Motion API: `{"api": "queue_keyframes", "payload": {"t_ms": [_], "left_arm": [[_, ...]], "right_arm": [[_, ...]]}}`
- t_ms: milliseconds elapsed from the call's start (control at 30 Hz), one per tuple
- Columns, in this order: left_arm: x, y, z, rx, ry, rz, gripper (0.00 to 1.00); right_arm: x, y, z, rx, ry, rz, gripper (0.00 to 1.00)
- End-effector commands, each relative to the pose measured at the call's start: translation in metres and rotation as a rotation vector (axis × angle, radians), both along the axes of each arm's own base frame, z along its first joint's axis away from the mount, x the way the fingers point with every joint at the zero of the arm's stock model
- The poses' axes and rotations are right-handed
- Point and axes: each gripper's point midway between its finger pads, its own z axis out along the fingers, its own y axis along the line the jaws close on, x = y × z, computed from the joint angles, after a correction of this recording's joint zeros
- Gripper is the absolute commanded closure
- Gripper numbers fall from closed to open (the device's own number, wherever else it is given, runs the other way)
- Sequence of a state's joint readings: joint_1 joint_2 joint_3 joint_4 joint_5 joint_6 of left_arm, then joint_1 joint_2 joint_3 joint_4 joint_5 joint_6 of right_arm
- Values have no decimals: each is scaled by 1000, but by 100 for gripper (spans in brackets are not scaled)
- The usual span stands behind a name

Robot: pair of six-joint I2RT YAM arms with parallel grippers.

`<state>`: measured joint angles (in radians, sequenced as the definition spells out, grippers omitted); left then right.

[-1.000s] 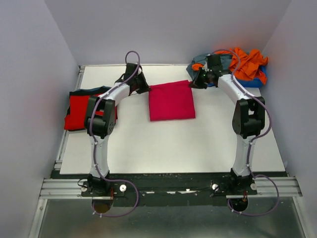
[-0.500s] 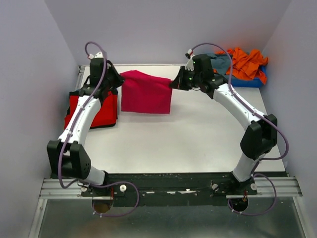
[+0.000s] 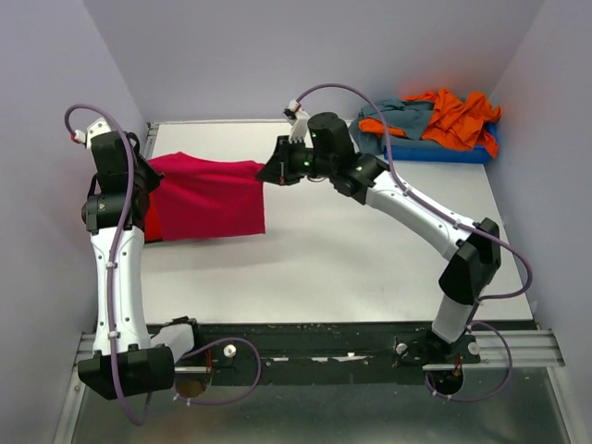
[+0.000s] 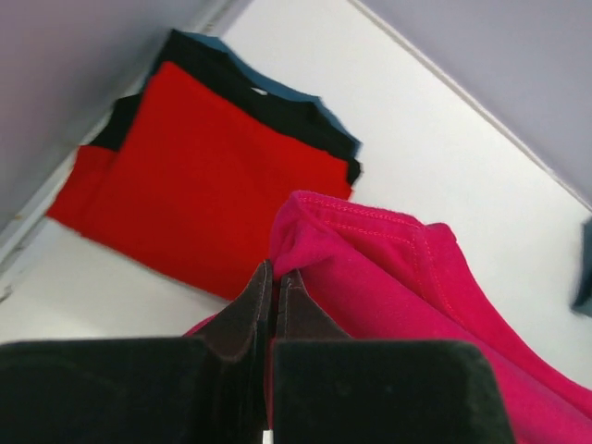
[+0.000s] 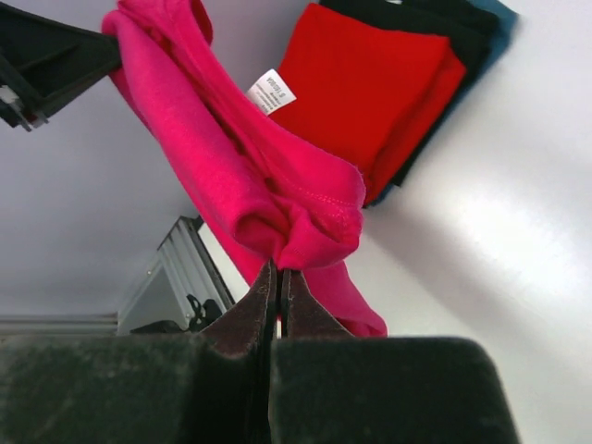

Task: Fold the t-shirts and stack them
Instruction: Put the neatly folded tshirt into the corner of the board with both arms

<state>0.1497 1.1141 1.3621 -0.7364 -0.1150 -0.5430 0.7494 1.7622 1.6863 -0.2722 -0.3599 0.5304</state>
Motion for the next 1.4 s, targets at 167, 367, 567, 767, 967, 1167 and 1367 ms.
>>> {"api": "queue_keyframes", "payload": {"t_ms": [167, 367, 567, 767, 967, 1167, 1367], "left_arm": [[-44, 113, -12, 200, 171, 435, 100], [-36, 144, -30, 205, 225, 502, 100], [-34, 169, -46, 211, 257, 542, 100], [-13, 179, -44, 196, 247, 531, 100], [14, 182, -42, 164, 228, 495, 100], [32, 186, -52, 135, 235, 473, 100], [44, 191, -66, 116, 254, 471, 100]], "right_arm": [[-7, 81, -1, 40, -19, 51, 99], [0, 112, -16, 47, 4, 69, 99], [9, 132, -27, 54, 15, 72, 99], [21, 146, -38, 65, 25, 52, 99], [35, 154, -42, 79, 15, 10, 99], [48, 159, -53, 81, 7, -17, 99], [61, 158, -66, 88, 26, -40, 99]]}}
